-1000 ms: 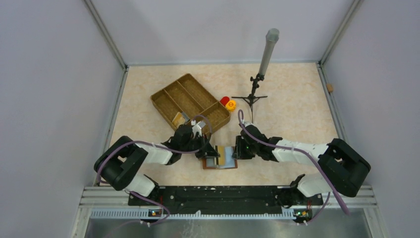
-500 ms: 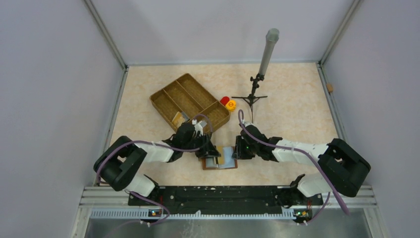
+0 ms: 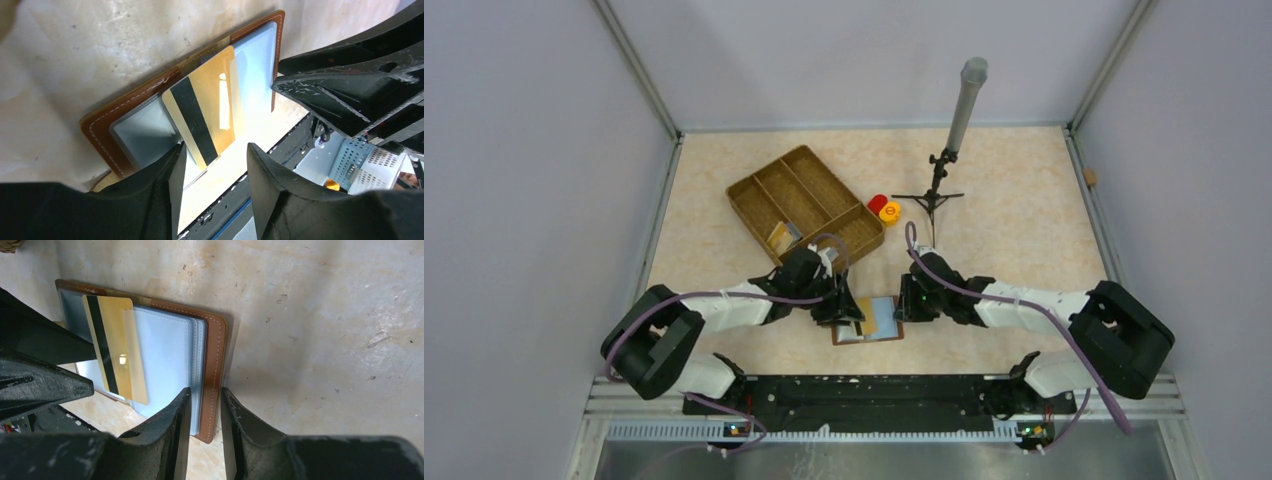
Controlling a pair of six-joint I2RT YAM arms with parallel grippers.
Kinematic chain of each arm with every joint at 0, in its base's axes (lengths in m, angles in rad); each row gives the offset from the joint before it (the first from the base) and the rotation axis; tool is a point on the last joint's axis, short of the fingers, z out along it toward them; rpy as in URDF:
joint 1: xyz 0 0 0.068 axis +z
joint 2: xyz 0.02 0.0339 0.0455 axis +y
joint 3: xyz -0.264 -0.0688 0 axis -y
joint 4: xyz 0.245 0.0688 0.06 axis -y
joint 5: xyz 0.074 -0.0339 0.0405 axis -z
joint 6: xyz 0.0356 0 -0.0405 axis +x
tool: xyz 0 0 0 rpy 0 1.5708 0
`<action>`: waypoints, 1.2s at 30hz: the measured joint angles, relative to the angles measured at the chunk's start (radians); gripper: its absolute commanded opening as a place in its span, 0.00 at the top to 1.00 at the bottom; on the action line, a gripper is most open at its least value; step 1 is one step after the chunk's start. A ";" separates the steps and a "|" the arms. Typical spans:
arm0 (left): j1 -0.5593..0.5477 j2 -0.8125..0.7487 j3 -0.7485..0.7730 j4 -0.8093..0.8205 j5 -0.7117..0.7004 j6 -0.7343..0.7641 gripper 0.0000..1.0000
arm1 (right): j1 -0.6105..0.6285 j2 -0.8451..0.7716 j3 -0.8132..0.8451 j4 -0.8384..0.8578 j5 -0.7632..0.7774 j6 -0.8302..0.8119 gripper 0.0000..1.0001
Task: Put the credit cards into the card holder
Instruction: Insert the credit card into the card holder.
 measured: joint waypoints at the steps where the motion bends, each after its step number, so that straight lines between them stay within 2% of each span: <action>1: 0.000 -0.003 0.000 -0.009 -0.006 0.001 0.49 | 0.000 -0.002 0.000 -0.003 0.001 0.000 0.73; 11: -0.017 -0.005 0.019 -0.060 -0.047 0.015 0.49 | 0.001 -0.010 0.000 -0.031 0.013 -0.001 0.74; 19: -0.066 0.036 0.098 -0.135 -0.124 0.043 0.48 | 0.001 -0.011 0.000 -0.034 0.014 -0.001 0.74; 27: -0.118 0.062 0.132 -0.136 -0.177 0.053 0.48 | 0.001 -0.011 0.000 -0.035 0.015 -0.001 0.74; 36: -0.156 0.053 0.188 -0.234 -0.264 0.138 0.38 | 0.001 -0.014 0.000 -0.037 0.015 -0.001 0.74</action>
